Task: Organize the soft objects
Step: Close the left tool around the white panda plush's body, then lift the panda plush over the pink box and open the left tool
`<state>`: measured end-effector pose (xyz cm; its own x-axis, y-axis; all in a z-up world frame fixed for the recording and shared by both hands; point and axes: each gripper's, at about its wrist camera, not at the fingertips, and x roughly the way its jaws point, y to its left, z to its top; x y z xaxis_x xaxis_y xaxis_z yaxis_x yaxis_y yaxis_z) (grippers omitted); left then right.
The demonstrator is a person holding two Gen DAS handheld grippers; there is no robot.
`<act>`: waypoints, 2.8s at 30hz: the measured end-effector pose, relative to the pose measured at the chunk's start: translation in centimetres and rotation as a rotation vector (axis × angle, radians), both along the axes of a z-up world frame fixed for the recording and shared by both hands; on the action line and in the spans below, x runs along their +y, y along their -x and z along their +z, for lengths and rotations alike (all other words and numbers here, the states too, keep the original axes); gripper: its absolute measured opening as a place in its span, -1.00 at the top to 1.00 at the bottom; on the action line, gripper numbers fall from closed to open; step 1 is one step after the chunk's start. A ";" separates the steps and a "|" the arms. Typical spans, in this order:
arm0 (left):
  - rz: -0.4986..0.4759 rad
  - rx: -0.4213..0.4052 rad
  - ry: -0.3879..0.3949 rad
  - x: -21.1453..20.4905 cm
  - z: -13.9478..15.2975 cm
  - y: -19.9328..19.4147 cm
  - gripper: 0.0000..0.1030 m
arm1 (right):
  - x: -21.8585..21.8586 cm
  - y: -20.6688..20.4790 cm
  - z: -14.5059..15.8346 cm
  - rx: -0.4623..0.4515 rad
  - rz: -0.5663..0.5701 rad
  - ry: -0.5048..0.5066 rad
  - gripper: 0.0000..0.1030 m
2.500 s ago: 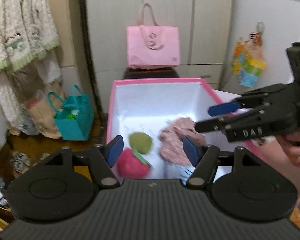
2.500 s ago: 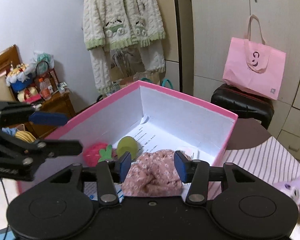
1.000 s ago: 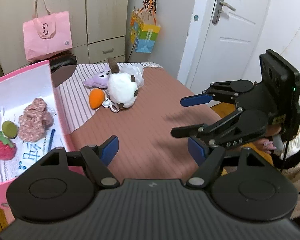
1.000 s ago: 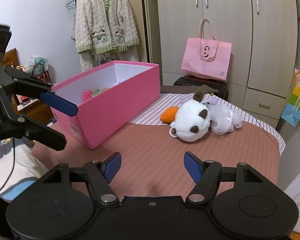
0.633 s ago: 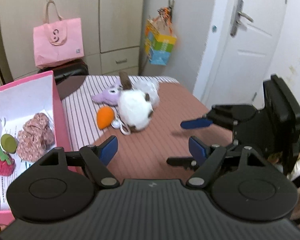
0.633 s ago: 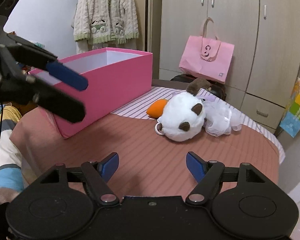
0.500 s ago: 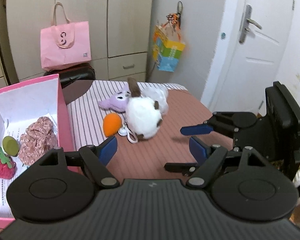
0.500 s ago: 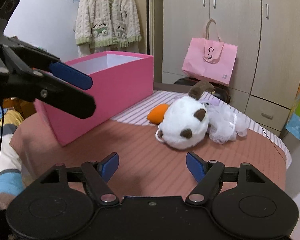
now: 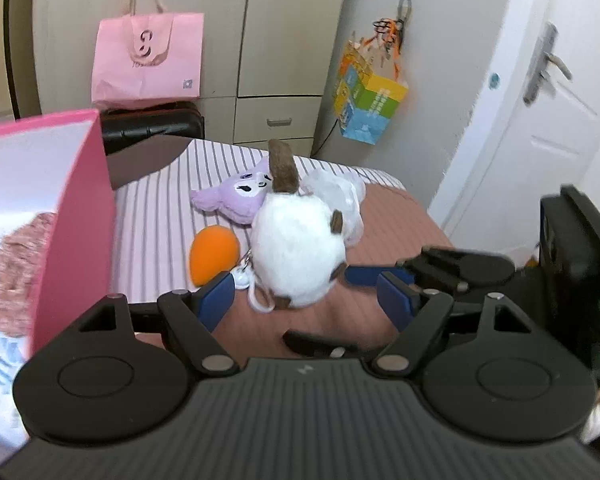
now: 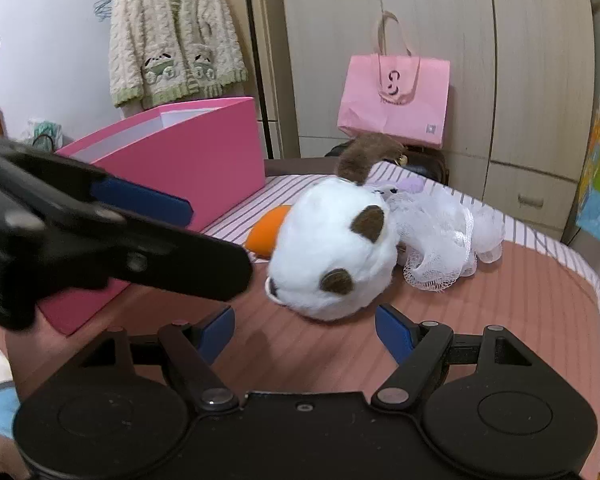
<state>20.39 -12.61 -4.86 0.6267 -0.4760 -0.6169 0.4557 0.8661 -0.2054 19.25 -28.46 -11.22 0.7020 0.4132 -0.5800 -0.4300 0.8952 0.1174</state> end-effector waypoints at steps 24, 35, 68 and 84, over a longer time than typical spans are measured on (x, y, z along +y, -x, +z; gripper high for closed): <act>0.009 0.006 0.073 -0.4 -2.6 -0.8 -0.08 | 1.0 -0.4 -0.3 -0.061 -0.084 0.006 -0.34; -0.009 0.020 0.051 1.6 -1.0 3.6 -0.09 | 2.0 4.0 0.7 -0.049 -0.071 -0.067 -0.35; -0.095 0.163 0.038 6.9 0.7 13.9 -0.09 | 8.0 14.9 3.7 -0.006 0.068 0.195 -0.35; -0.031 0.186 0.036 14.6 7.1 16.3 -0.13 | 12.0 15.1 9.9 0.060 0.286 0.017 -0.35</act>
<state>4.12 2.01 2.20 0.4880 -0.5176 -0.7028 0.4335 0.8426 -0.3195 4.20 -16.42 -1.30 0.5226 0.5793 -0.6256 -0.6581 0.7405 0.1360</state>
